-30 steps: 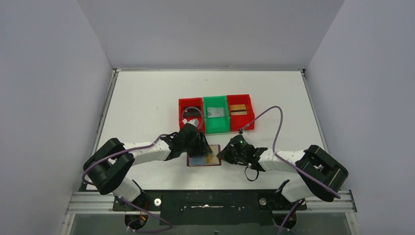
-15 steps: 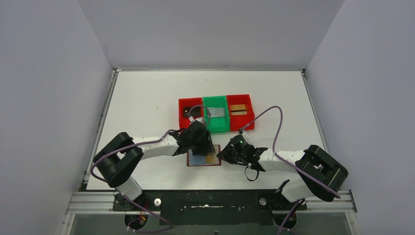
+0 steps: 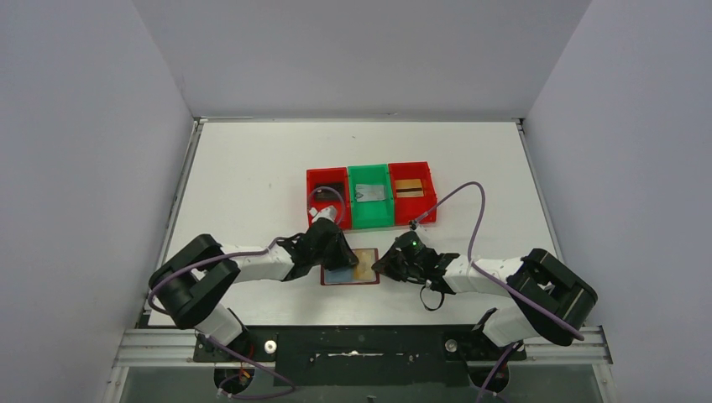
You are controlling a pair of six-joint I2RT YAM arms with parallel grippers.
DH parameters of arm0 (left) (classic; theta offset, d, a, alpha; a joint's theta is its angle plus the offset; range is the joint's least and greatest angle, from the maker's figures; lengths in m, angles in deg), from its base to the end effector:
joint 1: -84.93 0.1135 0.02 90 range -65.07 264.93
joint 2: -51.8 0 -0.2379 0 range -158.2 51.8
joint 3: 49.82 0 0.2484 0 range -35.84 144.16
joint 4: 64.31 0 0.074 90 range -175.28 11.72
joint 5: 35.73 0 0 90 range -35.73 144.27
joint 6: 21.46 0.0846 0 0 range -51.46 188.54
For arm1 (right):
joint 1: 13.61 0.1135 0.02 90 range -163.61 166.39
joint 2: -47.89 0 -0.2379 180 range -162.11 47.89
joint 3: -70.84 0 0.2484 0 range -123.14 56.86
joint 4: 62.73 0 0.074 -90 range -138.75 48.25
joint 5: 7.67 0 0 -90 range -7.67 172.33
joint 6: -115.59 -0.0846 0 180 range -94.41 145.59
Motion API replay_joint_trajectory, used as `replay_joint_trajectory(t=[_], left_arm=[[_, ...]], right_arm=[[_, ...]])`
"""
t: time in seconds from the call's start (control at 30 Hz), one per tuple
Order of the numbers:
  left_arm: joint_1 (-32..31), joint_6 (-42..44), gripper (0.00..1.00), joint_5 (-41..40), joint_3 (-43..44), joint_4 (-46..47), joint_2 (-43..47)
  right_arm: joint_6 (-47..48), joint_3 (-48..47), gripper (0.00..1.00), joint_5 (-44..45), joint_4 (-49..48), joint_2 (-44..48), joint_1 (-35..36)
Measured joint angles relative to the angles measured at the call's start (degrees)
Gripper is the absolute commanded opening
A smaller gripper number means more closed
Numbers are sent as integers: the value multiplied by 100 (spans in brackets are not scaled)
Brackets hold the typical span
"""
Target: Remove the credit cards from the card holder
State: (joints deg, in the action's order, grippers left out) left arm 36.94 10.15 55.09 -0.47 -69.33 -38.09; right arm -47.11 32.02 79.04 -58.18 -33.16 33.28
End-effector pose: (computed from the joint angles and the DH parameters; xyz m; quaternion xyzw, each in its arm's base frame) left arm 0.2128 -0.2381 0.0767 -0.0812 0.9222 -0.3067 0.2213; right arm 0.1847 0.2044 0.0661 0.1972 0.9082 0.3316 0.1621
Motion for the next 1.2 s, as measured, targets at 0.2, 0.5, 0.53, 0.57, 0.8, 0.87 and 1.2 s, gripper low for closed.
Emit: replay_joint_trajectory(t=[0.2, 0.5, 0.53, 0.57, 0.8, 0.87, 1.2], left_arm=[[138, -378, 16, 238, -667, 1106, 96], [205, -752, 15, 1152, -1207, 2308, -90], [201, -774, 15, 1235, -1237, 2389, -98], [195, -802, 15, 1305, -1257, 2433, -98], [153, -855, 17, 1497, -1268, 2487, -96], [153, -850, 19, 1491, -1268, 2455, -85], [94, -737, 17, 1329, -1268, 1928, 334]], right_arm=[[-2, 0, 0, -2, 0, -13, 0], [0, 0, 0, -2, -22, -26, 0], [-2, 0, 0, -2, -31, -31, 0], [-2, 0, 0, -2, -44, -37, 0], [-2, -2, 0, -20, -157, -66, 0], [-4, -2, 0, -20, -157, -66, 0], [-11, -17, 0, -46, -245, -116, 2]])
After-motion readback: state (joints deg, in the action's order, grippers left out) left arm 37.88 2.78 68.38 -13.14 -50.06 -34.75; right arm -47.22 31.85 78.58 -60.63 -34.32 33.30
